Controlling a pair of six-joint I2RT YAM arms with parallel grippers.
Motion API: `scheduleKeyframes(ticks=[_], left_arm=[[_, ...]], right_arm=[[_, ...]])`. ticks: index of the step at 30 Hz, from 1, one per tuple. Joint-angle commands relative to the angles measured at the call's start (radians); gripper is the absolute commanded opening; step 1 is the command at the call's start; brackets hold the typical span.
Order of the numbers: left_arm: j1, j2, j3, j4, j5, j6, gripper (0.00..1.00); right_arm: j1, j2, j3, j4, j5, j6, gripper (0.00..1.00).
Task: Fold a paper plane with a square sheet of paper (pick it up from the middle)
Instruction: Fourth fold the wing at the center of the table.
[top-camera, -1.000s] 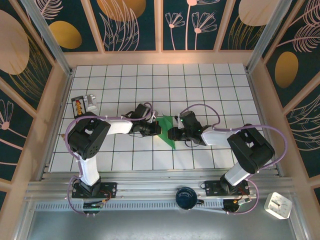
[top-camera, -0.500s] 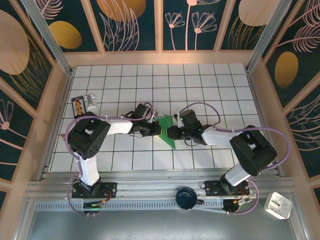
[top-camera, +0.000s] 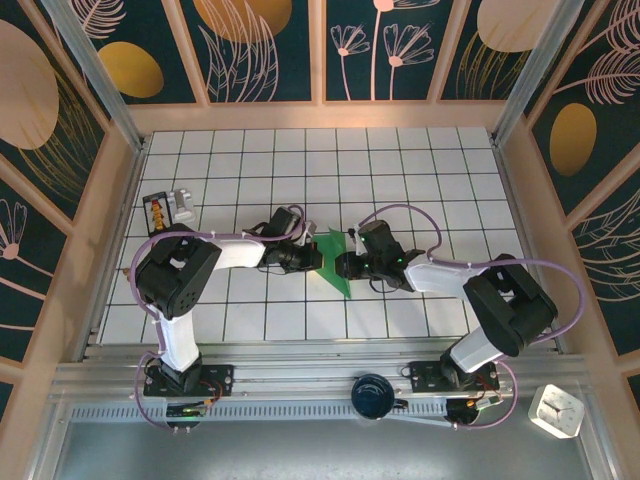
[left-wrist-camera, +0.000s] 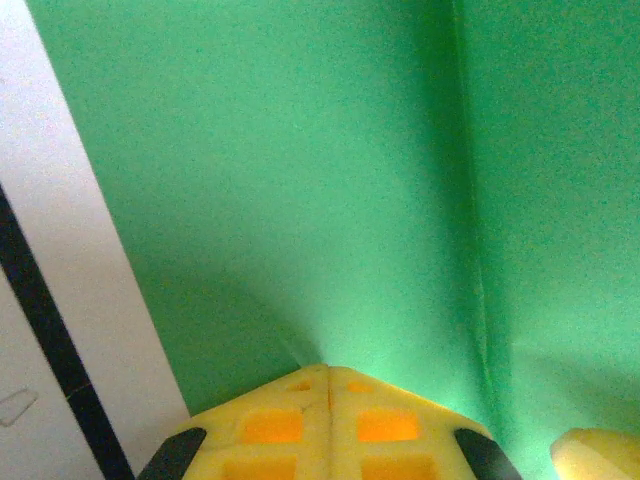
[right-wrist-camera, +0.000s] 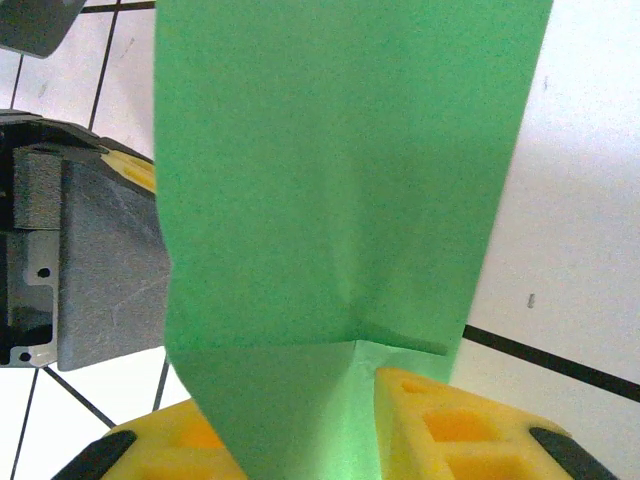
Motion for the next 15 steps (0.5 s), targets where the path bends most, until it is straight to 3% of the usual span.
scheduleKeyframes(ticks=[1, 15], left_arm=[[0.003, 0.019, 0.015, -0.038, -0.01, 0.026, 0.0], [0.001, 0.021, 0.022, -0.045, -0.007, 0.03, 0.0]], right_arm=[[0.013, -0.028, 0.009, -0.022, 0.035, -0.024, 0.27], [0.021, 0.027, 0.014, 0.019, 0.036, -0.017, 0.09]])
